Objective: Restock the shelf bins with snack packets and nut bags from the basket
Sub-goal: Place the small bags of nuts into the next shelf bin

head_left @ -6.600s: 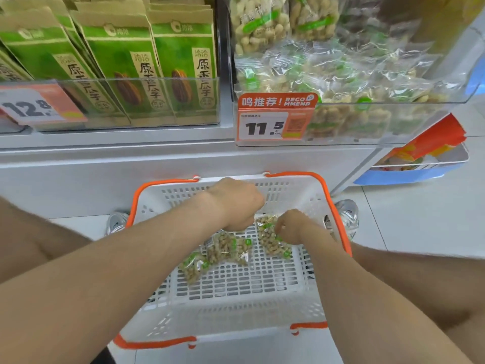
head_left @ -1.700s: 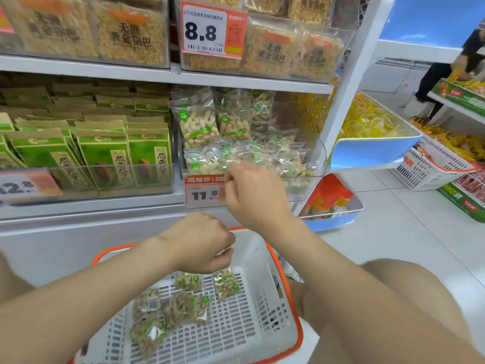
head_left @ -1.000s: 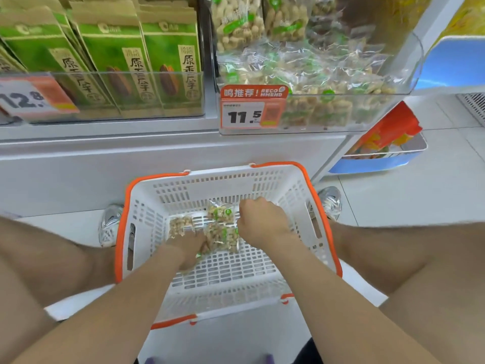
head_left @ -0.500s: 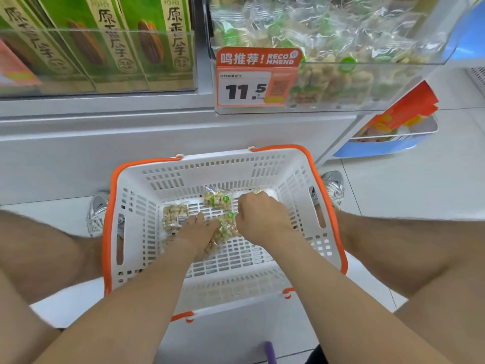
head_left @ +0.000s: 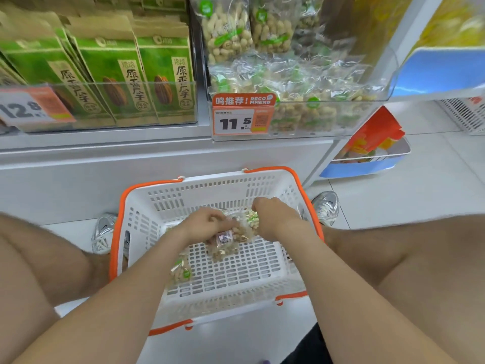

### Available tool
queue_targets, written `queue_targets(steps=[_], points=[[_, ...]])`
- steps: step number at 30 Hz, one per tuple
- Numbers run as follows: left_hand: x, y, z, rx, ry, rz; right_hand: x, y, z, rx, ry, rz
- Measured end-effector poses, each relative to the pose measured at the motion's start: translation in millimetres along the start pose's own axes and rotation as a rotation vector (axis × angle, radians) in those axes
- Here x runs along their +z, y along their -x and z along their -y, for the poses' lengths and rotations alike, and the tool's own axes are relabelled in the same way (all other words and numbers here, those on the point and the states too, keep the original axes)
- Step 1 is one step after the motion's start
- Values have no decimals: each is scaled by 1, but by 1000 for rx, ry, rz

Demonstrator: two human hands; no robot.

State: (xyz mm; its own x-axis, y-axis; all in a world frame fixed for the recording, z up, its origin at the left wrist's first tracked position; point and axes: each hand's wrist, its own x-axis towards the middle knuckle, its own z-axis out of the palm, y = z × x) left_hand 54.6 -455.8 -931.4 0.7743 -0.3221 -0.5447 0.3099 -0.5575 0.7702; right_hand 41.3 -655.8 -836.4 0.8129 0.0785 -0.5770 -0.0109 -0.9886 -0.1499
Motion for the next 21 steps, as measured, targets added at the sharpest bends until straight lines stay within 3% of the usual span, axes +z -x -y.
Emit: queue_targets(steps=[5,7,11,14,17,21], points=[[-17,28,-57,-25,376,-13,-29,25,-9,-143,-58,18],[-25,40,-78,-7,393,14,-44,35,1,-198,-57,-6],[-42,77,-116,36,422,31,-86,54,17,-283,-37,-221],[-59,102,-136,58,313,10,-120,76,19,-311,-80,-238],[-73,120,-160,140,230,-152,-145,97,21,-329,-93,-270],[-85,135,-198,301,214,-404,-164,108,20,-360,-295,-305]])
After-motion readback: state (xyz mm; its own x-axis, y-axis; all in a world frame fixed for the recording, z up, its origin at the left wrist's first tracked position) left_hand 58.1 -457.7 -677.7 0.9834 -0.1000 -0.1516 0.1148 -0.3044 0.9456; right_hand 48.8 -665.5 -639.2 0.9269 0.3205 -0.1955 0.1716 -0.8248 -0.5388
